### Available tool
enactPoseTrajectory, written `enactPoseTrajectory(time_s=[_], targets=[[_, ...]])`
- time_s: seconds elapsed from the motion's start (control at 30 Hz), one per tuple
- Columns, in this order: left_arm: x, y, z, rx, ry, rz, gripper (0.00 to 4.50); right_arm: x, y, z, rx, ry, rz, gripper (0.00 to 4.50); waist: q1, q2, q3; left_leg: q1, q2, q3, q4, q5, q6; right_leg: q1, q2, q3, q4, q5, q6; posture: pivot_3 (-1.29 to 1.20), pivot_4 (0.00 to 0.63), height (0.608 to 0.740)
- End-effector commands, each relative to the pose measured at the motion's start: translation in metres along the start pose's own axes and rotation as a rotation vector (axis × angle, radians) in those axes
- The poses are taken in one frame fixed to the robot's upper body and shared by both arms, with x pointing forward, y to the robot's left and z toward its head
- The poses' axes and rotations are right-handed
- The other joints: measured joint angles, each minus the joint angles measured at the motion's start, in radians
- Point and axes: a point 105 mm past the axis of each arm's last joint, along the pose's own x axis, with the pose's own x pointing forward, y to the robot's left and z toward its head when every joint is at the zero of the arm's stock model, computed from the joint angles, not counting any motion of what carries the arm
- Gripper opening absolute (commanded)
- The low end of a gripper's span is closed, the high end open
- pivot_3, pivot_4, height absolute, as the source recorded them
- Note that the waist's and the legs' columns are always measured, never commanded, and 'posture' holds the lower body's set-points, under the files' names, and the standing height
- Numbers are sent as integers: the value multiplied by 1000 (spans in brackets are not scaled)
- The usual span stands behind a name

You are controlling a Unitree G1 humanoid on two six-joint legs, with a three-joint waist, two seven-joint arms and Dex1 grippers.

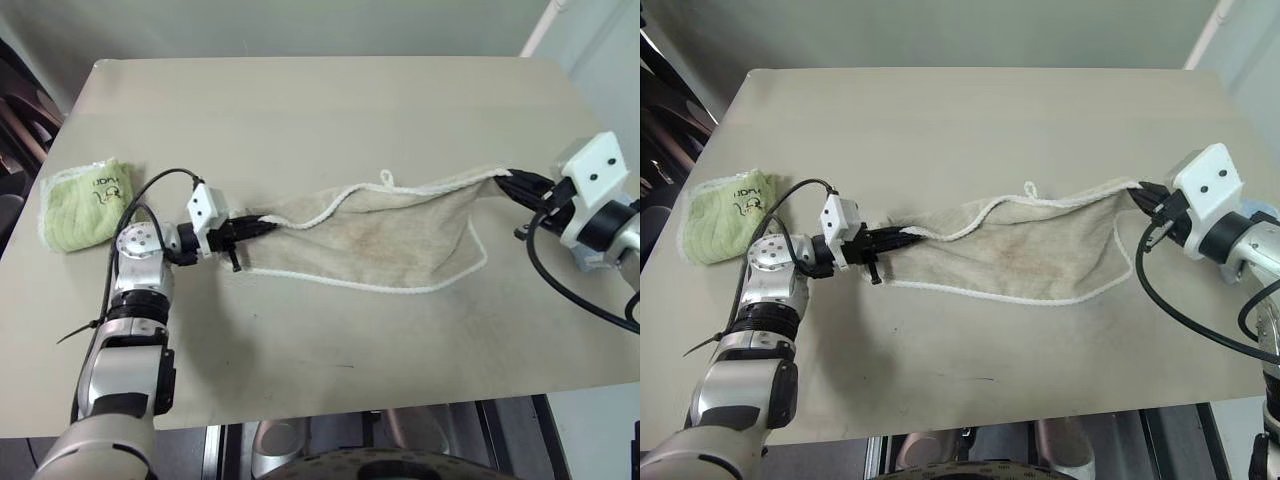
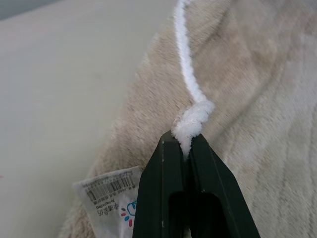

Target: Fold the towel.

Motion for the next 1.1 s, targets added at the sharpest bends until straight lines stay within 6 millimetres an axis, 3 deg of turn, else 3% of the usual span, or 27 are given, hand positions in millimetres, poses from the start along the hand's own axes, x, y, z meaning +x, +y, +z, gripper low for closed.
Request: enactPoseTrajectory(time_s=[0.03,0.3,0.47,0.63,0.73,0.9,1.0,1.1], targets=[[3,24,32,-6,-130,112,39,-9,-22,18,-46,-47,-90,0,0,0,0,0,0,0,0,0,0,0,0,0,0,0,0,0,150,740],[7,74,60,-32,-194,425,39,-7,-57,15,-29,-34,-222,0,0,0,0,-1,0,0,2,2,3,0,-1,0,-1,5,6,0,150,740],[2,113,92,-52,-250,680,39,2,-79,4,-43,7,-263,0,1,1,1,-3,0,1,2,3,4,-1,-1,0,-1,7,7,0,150,740],[-6,138,105,-55,-210,901,39,19,-95,-6,-85,47,-223,0,0,2,1,-3,-1,2,2,4,4,-2,-1,0,-2,7,7,0,150,740],[-3,144,112,-39,-194,986,39,36,-118,-6,-118,62,-266,0,-4,3,2,-3,-1,4,2,5,3,-4,-2,1,-2,8,8,0,150,740],[-11,157,145,-75,-317,1144,39,53,-160,27,-169,-19,-439,0,-4,4,2,-8,-1,5,0,9,2,-12,-3,1,-1,11,5,0,150,740],[-13,159,161,-30,-333,1172,39,45,-184,50,-208,-78,-568,0,-2,4,3,-17,0,4,-3,12,-1,-22,-2,0,0,14,2,0,150,740],[-15,159,170,3,-372,1159,39,33,-194,60,-222,-123,-609,0,2,4,3,-18,0,4,-7,13,-2,-24,-2,-1,-1,13,1,0,150,740]])
